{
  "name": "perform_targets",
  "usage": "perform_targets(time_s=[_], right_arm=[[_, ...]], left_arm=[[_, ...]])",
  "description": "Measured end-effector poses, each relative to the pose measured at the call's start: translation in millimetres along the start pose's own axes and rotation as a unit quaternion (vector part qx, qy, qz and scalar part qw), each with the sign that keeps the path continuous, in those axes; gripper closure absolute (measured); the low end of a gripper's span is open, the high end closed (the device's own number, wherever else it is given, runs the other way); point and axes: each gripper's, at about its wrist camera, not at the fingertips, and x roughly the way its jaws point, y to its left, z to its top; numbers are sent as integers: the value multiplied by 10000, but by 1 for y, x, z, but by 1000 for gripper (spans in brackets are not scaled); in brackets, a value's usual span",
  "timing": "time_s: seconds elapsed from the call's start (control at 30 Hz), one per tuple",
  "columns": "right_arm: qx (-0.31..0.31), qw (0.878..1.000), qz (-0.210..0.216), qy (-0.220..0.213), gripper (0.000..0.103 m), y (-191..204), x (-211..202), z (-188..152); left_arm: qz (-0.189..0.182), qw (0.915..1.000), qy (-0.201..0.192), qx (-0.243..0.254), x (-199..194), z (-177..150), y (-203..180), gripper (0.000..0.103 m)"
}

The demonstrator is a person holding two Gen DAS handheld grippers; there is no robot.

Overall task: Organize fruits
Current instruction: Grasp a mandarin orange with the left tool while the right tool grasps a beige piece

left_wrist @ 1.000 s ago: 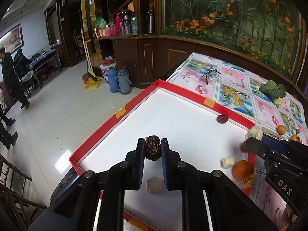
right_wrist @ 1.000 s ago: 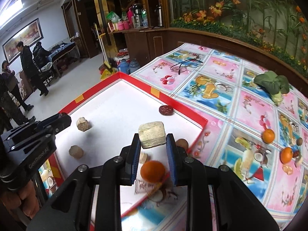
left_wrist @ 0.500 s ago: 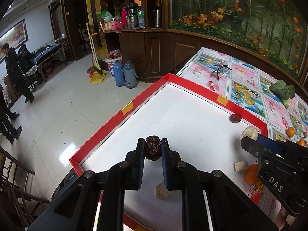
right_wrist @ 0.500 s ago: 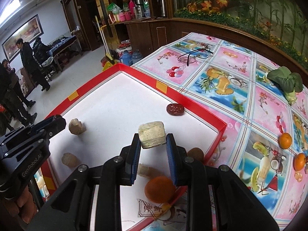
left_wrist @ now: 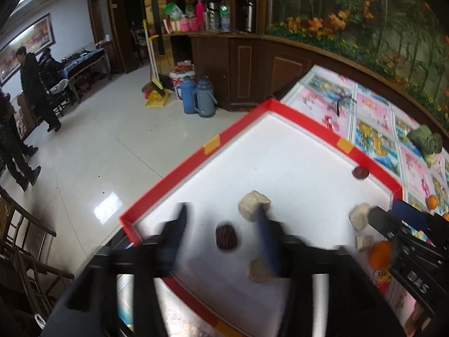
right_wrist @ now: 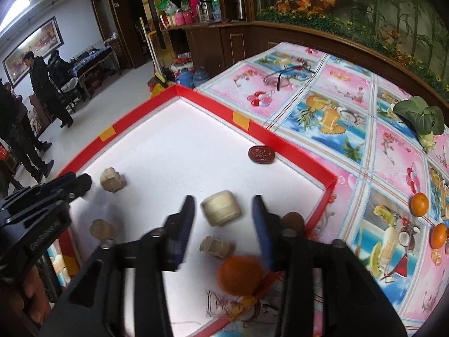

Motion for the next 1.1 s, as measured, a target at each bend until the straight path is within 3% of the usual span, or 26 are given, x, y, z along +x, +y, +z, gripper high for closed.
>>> perform_targets(time_s=[0.07,0.13,0.3,0.47,0.73,0.83,0.93,1.03,1.07,1.1], right_arm=[[38,9999,-25,-135,40,-6,-16,-3],[109,9995,-15,-303,38,-17,-36,-10],[346,9970,-297,-619,20,-62,-86,-47],[874,9897,-935,-642,19,-138,-120,-92],[1932,9631,-1801,-518,20,-260,-132,-127],[1982,9613,-1843,-524,22,-286,-123,-118],[2067,9594,-1871,-416,34,-306,-109,-107],[2021,9607,-1875,-312,36,-317,-93,-97],[2005,9613,-1872,-264,39,-317,-91,-98],[1987,9619,-1874,-148,54,-319,-84,-98]], left_arm=[[-41,9997,-147,-166,-11,1,4,21],[-171,9991,-222,-322,-21,0,5,21],[-543,9974,-245,-398,-37,-11,-21,20],[-1110,9935,-173,207,-47,-31,-82,20],[-1720,9742,-4,1462,-52,-67,-186,20],[-1754,9699,36,1689,-50,-73,-207,20],[-1780,9689,56,1716,-45,-73,-219,20],[-1789,9688,109,1714,-37,-70,-230,20],[-1808,9681,131,1730,-34,-69,-235,20],[-1836,9673,139,1745,-32,-68,-240,20]])
